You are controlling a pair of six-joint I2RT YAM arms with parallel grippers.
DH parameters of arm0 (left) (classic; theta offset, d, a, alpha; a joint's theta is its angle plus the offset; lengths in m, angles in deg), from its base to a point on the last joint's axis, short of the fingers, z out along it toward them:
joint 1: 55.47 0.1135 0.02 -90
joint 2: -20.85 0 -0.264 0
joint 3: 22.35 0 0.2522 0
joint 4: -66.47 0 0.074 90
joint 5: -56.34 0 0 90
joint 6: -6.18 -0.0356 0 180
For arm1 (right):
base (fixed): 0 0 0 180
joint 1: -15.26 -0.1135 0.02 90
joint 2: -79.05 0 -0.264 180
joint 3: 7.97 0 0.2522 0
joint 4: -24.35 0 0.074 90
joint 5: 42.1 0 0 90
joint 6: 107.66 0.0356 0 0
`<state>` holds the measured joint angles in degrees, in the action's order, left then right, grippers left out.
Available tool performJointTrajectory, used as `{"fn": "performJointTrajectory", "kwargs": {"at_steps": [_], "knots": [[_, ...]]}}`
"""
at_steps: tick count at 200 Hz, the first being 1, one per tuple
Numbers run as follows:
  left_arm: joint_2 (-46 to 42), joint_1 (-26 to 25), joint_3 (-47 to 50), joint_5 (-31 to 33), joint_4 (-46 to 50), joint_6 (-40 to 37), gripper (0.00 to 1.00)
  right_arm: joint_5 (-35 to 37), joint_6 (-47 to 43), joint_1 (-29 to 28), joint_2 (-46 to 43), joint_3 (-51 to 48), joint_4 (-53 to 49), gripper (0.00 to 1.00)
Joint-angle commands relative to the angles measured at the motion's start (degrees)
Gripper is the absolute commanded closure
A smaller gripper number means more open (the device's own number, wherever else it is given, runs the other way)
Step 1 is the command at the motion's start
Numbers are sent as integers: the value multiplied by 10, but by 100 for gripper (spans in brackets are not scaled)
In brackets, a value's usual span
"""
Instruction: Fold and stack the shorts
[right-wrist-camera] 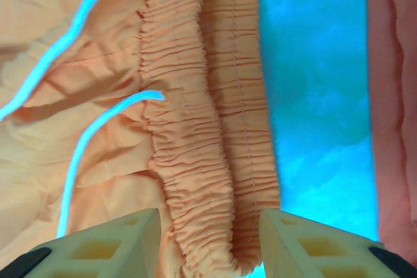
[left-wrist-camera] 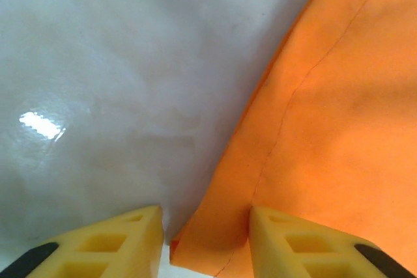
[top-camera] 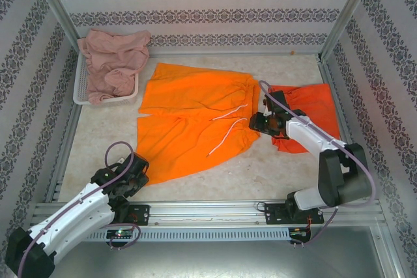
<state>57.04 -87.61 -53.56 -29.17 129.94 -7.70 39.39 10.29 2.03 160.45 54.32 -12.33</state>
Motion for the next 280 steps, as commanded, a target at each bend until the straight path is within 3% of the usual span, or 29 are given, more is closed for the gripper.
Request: {"fn": "performJointTrajectory", "kwargs": {"at_steps": [1,67,102,123,179,200,229,280], "knots": [[5,1,-8,5,-64,-16,70,-4,-37,4,-51,-12,-16,52],[8,1,-19,2,-128,-29,100,-3,-170,-22,-173,-29,-4,32],[-4,7,-84,61,-57,-81,100,4,-308,-83,-217,-43,4,23],[-6,22,-142,96,-12,-131,100,30,-453,-152,-217,-26,-54,15],[-2,93,-199,107,3,-226,100,203,-675,-274,-91,8,-181,21],[0,127,-204,94,1,-252,100,257,-721,-284,-48,-13,-153,23],[0,165,-196,62,-16,-268,100,272,-754,-284,-21,-44,-77,25],[3,187,-178,31,-40,-271,100,302,-798,-282,48,-49,13,33]]}}
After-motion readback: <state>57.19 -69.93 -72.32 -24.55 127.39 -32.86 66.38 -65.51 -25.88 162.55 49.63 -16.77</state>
